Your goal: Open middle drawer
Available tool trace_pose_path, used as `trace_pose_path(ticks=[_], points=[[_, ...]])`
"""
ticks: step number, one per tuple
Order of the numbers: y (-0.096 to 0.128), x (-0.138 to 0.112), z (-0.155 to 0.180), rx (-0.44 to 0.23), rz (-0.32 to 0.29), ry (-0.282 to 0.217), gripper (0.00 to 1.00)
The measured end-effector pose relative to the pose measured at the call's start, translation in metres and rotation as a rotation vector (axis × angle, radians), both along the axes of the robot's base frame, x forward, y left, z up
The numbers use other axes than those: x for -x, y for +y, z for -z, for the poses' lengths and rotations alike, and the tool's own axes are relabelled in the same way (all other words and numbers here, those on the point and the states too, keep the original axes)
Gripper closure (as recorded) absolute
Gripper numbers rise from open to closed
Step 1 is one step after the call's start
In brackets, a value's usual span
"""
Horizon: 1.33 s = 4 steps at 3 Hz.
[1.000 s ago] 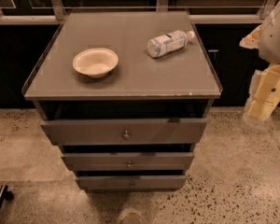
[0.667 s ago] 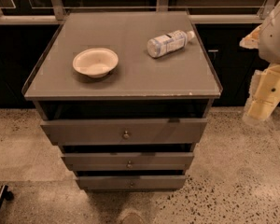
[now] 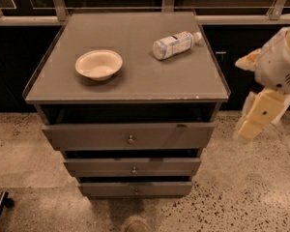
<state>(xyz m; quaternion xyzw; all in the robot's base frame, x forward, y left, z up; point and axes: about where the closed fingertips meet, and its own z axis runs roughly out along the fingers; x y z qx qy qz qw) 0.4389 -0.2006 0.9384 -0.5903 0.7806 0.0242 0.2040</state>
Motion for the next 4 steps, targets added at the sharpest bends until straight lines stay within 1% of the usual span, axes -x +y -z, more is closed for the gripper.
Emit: trace_pose_path(ticks=[1,2,3,4], points=[[0.028,0.025,0.039,-0.171,0.032,-0.008,0.0],[0.063,0.048,0.088,-0.319,0.091,0.006,0.0],[0.096,0.061,0.169,-0.411,0.158,0.09,0.0],[0.116,0.06,0.264,-0.456,0.225,0.195,0.0]])
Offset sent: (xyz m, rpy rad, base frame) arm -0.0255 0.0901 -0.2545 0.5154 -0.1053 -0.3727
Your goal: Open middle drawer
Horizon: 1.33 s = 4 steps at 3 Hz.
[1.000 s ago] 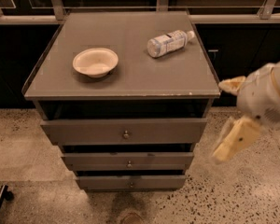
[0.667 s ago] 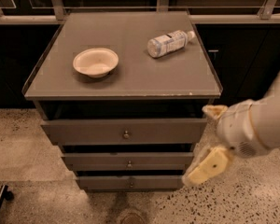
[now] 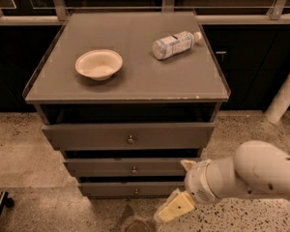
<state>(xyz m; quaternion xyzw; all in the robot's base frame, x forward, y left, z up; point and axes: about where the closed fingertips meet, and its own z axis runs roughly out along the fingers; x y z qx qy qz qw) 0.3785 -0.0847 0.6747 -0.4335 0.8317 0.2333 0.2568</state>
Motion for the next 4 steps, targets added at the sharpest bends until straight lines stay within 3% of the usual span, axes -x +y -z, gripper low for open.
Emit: trace_pose_path(ticks=[1,4], points=[[-0.002,-0.0174,0.0138,-0.016,0.05,-0.027,0.18],[-0.0015,-0.0188,0.016,-0.019,0.059,-0.031,0.88]])
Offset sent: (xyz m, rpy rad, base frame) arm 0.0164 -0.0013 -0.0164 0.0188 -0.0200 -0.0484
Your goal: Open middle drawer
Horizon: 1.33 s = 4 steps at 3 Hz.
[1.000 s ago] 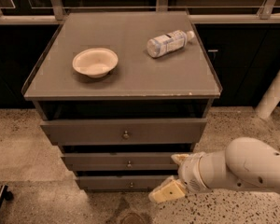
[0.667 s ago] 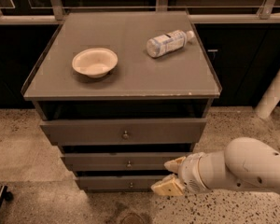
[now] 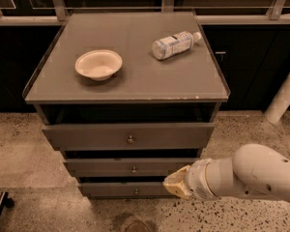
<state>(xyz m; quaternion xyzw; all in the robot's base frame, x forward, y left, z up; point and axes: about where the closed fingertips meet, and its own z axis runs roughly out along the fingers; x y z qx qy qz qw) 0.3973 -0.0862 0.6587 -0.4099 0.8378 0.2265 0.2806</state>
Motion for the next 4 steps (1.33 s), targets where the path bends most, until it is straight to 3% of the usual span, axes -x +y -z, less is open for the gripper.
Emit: trace_pose_path(ticks=[1,2,3,4], points=[[0.004,-0.008,0.008,-0.069,0.04,-0.027,1.0],[-0.007,-0.025,0.032,-0.205,0.16,-0.124,1.0],[-0.018,-0.04,0.066,-0.287,0.281,-0.177,1.0],[-0.027,-0.059,0.105,-0.326,0.388,-0.177,1.0]])
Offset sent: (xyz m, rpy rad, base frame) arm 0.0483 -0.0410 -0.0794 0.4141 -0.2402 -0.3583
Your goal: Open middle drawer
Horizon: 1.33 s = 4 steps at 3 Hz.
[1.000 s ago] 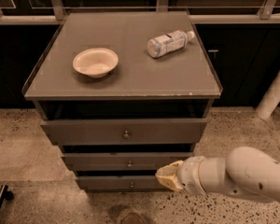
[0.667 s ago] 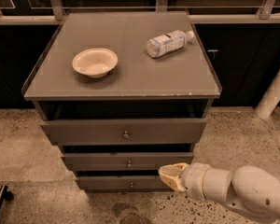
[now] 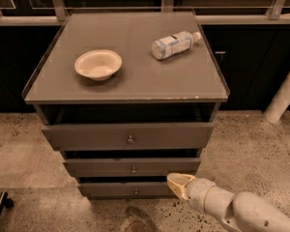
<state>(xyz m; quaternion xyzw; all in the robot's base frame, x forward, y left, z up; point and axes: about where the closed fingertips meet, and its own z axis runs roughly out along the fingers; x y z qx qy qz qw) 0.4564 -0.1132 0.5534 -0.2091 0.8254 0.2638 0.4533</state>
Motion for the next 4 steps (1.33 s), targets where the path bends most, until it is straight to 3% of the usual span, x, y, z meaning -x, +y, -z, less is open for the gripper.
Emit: trace_pose_path(ticks=[1,2,3,4], points=[[0.003,-0.005,0.003,-0.005,-0.002,-0.016,1.0],[-0.009,-0.032,-0.004,0.029,0.034,-0.172,1.0],[-0.001,-0.055,0.03,0.018,0.052,-0.314,1.0],[0.002,-0.055,0.029,0.04,0.044,-0.324,1.0]])
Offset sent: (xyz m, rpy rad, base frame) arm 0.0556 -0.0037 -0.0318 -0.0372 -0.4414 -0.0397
